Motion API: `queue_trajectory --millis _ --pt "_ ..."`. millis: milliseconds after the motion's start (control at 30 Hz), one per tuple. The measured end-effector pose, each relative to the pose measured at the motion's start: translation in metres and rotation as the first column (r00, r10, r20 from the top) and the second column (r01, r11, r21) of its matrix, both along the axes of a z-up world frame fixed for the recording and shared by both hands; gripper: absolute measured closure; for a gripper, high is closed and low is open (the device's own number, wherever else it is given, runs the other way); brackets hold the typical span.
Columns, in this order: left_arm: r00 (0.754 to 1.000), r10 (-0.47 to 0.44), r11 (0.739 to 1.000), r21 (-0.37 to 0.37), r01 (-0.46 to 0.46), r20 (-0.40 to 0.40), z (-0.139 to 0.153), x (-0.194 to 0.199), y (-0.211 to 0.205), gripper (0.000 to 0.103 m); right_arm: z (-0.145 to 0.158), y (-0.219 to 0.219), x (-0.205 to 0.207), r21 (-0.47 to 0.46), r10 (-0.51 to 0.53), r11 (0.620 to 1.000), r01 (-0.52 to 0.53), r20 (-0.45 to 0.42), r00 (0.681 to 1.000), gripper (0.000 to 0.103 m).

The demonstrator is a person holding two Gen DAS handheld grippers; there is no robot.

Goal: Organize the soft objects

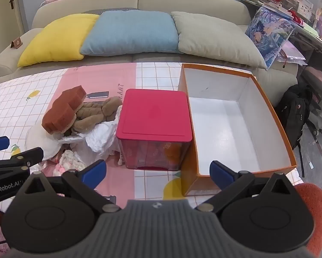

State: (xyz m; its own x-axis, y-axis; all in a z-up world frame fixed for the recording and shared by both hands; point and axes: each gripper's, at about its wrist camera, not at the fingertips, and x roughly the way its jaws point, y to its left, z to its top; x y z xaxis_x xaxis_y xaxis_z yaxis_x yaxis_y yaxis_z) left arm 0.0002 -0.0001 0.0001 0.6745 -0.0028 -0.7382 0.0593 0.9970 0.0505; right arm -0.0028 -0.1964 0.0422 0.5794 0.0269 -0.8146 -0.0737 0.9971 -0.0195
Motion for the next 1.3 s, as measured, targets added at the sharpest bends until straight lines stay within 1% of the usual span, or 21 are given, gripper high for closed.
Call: queue_trajectory --millis 133,267,400,600,1300 --pt "1.000 -0.001 1.000 -0.004 0.001 0.012 -0.0008 -0.0002 0.0036 0.017 0.0000 0.0000 -0.0001 -0.002 0.000 1.000 0.000 0.002 1.000 0.003" --pt "1.000 -0.008 1.000 -0.006 0.008 0.019 -0.0016 -0.0007 0.0060 0.020 -0.0002 0.0003 -0.0001 -0.001 -0.002 1.000 0.002 -0.002 1.000 0.003" --pt "1.000 0.011 1.000 -0.004 -0.011 0.004 0.0004 -0.0010 0.0007 0.020 0.0017 -0.0023 -0.0010 0.000 -0.002 1.000 0.002 -0.002 1.000 0.003" --pt "1.000 0.011 1.000 -0.010 -0.011 -0.004 -0.0003 -0.0006 0.0008 0.022 0.0003 -0.0007 0.0002 -0.001 -0.009 1.000 0.009 -0.004 1.000 0.003" --pt "1.000 0.002 1.000 -0.006 -0.002 0.007 0.0011 -0.0020 -0.0006 0.022 0.0000 -0.0020 -0.0010 0.001 -0.006 1.000 0.006 -0.001 1.000 0.003"
